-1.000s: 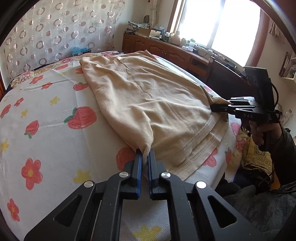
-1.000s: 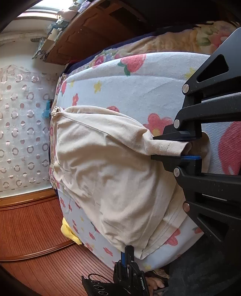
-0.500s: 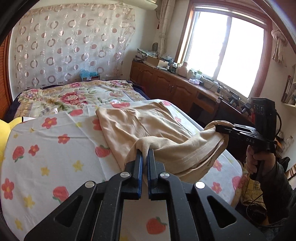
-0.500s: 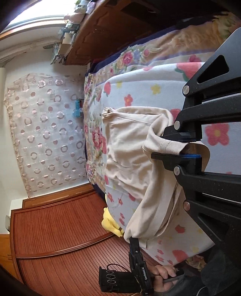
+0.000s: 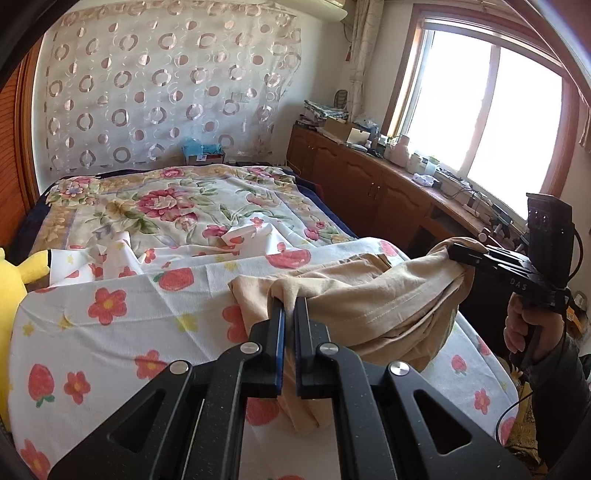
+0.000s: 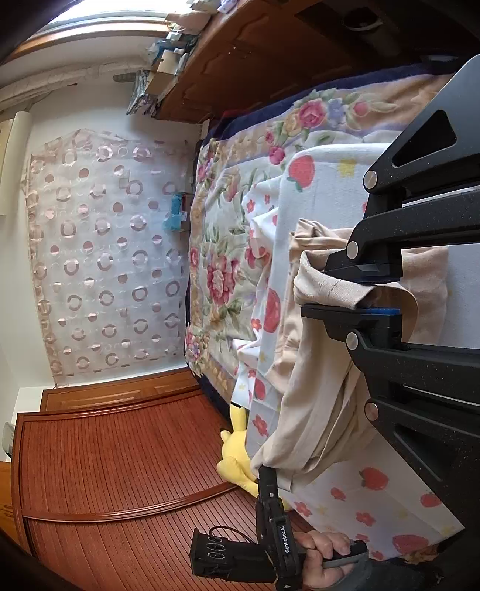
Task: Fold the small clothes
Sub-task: 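Grasp the shirt end with both grippers and lift it, then fold the lifted shirt end over the body and open both grippers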
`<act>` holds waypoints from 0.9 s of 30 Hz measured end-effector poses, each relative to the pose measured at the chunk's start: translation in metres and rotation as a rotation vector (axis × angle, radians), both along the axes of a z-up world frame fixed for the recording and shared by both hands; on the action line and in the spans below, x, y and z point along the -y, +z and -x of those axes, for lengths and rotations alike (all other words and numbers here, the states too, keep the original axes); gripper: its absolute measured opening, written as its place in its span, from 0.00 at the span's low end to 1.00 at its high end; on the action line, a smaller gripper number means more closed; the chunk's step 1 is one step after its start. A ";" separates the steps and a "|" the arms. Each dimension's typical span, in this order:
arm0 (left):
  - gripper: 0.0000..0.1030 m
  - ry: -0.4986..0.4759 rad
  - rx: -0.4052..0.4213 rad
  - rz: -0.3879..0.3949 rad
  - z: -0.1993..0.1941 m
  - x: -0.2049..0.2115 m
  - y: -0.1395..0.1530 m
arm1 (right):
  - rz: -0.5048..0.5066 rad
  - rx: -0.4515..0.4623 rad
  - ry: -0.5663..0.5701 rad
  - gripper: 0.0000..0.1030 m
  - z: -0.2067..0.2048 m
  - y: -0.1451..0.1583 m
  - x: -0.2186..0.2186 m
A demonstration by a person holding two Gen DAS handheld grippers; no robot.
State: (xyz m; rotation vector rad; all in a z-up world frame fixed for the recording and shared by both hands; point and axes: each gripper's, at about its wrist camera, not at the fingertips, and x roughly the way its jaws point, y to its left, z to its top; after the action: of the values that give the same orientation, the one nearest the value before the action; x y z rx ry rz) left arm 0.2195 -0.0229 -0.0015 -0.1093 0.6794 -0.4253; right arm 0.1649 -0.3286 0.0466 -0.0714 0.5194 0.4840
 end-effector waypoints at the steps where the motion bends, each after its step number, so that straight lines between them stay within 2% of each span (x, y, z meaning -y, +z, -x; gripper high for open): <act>1: 0.05 0.006 -0.005 -0.001 -0.009 0.000 -0.001 | -0.001 0.000 -0.002 0.08 -0.010 -0.001 -0.001; 7: 0.05 0.022 -0.046 -0.004 -0.054 -0.003 -0.012 | -0.001 -0.032 -0.015 0.08 -0.055 -0.011 -0.008; 12: 0.05 0.031 -0.116 -0.058 -0.078 0.002 -0.034 | 0.027 -0.096 -0.030 0.08 -0.090 -0.020 -0.021; 15: 0.09 0.028 -0.138 -0.065 -0.083 0.000 -0.042 | 0.068 -0.121 -0.047 0.17 -0.099 -0.019 -0.029; 17: 0.22 0.033 -0.128 -0.065 -0.082 -0.006 -0.041 | 0.071 -0.128 -0.063 0.30 -0.099 -0.013 -0.029; 18: 0.26 0.031 -0.122 -0.064 -0.079 -0.008 -0.040 | 0.071 -0.125 -0.078 0.34 -0.095 -0.009 -0.027; 20: 0.41 0.020 -0.117 -0.061 -0.074 -0.014 -0.040 | 0.067 -0.109 -0.090 0.41 -0.086 -0.002 -0.022; 21: 0.46 0.012 -0.123 -0.064 -0.070 -0.017 -0.041 | 0.068 -0.107 -0.094 0.44 -0.084 0.000 -0.020; 23: 0.67 -0.013 -0.140 -0.073 -0.062 -0.019 -0.047 | 0.088 -0.102 -0.104 0.45 -0.076 0.000 -0.015; 25: 0.71 -0.033 -0.161 -0.092 -0.058 -0.018 -0.053 | 0.109 -0.106 -0.103 0.45 -0.067 -0.003 -0.011; 27: 0.71 -0.058 -0.183 -0.111 -0.058 -0.014 -0.061 | 0.135 -0.123 -0.091 0.45 -0.059 -0.010 -0.009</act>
State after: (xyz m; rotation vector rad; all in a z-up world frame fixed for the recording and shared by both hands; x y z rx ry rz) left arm 0.2770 -0.0091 -0.0625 -0.0229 0.8861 -0.4353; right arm 0.2243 -0.3192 0.0368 -0.1470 0.6728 0.3656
